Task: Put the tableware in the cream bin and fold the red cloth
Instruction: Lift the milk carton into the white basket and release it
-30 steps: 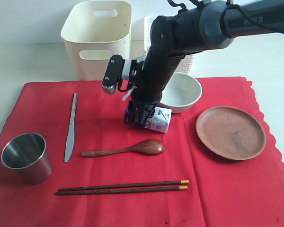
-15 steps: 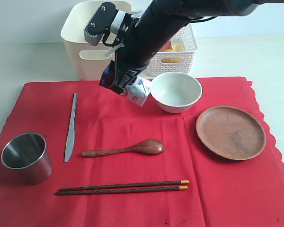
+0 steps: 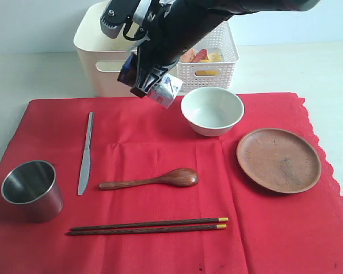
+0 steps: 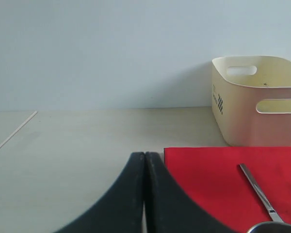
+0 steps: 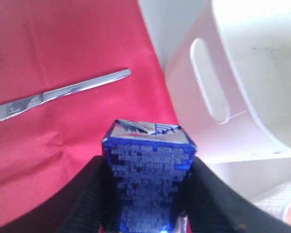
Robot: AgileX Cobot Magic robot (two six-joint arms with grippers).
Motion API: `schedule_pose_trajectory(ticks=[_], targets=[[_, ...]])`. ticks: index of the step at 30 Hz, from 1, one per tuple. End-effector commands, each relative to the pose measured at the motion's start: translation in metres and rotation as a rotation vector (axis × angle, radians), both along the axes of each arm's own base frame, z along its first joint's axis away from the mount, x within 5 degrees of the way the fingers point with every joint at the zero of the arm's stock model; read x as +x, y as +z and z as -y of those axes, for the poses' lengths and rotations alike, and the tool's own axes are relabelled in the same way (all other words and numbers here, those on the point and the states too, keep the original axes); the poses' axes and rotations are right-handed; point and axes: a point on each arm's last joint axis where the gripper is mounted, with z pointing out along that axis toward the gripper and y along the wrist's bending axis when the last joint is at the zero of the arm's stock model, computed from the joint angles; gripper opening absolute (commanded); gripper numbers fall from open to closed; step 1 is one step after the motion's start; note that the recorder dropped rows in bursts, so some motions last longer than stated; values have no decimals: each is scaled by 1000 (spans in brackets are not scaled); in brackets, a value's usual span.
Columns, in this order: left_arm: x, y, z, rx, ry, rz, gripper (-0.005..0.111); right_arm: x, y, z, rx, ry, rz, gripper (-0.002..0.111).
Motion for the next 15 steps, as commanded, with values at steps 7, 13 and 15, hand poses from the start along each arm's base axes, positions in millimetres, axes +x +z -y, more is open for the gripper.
schedule_pose_trajectory(ticks=[7, 13, 15], targets=[[0, 0, 0, 3, 2, 8, 0, 44, 22, 30, 98, -337, 184, 0], [0, 0, 0, 3, 2, 8, 0, 79, 31, 69, 253, -535, 202, 0], [0, 0, 0, 3, 2, 8, 0, 88, 35, 80, 310, -587, 213, 0]])
